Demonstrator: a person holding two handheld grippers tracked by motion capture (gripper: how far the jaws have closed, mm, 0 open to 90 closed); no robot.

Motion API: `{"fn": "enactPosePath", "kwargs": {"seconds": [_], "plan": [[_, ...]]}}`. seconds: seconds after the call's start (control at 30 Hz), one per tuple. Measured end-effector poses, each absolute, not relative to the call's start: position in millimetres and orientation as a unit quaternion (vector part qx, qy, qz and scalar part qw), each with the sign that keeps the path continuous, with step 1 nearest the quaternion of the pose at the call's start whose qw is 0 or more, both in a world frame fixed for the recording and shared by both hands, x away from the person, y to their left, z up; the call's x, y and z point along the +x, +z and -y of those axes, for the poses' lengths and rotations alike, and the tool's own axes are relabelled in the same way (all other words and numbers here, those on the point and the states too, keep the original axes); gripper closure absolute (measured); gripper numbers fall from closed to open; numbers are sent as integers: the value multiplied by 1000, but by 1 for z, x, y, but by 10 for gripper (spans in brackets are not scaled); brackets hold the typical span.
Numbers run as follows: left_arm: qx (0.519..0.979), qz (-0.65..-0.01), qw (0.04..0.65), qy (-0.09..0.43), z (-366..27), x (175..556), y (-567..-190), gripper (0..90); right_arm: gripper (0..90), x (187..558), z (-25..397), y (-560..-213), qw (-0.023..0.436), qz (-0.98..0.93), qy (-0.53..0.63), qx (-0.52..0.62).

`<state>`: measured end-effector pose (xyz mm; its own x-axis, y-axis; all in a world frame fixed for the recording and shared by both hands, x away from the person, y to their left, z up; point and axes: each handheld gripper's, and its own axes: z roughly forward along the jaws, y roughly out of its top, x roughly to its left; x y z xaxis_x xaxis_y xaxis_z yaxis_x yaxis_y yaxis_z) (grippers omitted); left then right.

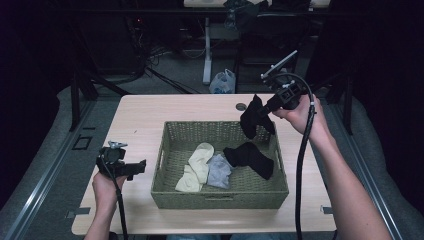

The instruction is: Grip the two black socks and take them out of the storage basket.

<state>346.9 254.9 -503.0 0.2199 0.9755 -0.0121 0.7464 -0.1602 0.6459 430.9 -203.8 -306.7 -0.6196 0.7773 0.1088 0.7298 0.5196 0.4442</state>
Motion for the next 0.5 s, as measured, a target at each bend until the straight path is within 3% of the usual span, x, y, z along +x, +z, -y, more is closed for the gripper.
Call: {"fn": "enactPosePath", "kwargs": {"seconds": [0.5], "plan": [[732,-588,273,210,-255,347,-503,0,836,423,236,-283,76,-855,247,449]]}}
